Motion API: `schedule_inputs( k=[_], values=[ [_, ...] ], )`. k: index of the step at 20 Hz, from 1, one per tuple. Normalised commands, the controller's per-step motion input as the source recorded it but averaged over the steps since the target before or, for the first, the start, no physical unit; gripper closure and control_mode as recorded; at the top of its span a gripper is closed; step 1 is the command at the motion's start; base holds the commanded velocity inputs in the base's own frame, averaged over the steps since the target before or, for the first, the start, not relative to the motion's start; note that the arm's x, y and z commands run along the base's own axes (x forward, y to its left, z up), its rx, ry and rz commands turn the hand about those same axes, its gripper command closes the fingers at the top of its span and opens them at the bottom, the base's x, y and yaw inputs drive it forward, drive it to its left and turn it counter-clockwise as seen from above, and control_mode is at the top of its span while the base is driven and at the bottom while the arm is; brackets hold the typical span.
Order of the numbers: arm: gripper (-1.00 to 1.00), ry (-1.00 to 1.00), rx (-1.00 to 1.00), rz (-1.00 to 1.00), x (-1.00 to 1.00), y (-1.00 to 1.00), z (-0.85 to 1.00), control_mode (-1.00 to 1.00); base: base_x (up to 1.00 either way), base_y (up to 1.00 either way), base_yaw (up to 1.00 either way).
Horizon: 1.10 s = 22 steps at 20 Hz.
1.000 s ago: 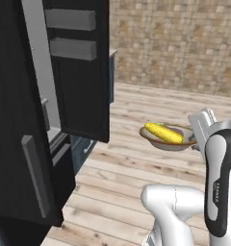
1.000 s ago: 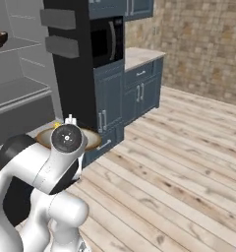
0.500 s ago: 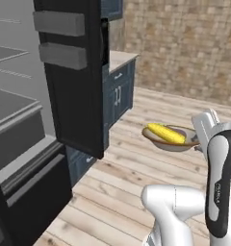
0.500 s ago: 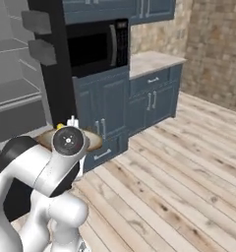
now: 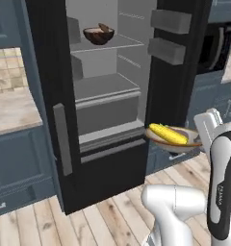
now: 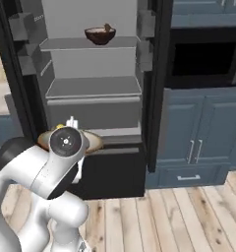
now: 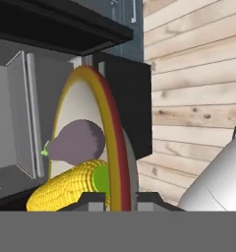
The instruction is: Place the bowl with the eggplant and corn on the second highest shelf of the fridge. Place the bowl with the steak and fish on the top shelf of the fridge.
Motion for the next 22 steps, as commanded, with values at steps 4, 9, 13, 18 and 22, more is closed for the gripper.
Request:
schedule_inputs(
  k=[4,9,13,18,22],
  values=[
    [1.0,0.0,0.0,0.0,0.0,0.0,0.0,1.0,0.96,-0.53,0.58],
    [1.0,0.0,0.0,0.0,0.0,0.0,0.0,1.0,0.71,-0.29,0.45],
    [1.0,0.0,0.0,0.0,0.0,0.0,0.0,1.0,0.64,0.22,0.21],
    [1.0,0.0,0.0,0.0,0.0,0.0,0.0,1.0,0.92,0.1,0.05],
    [1.0,-0.03,-0.01,-0.03,0.15,0.01,0.02,-1.0,0.38,0.0,-0.01]
  ],
)
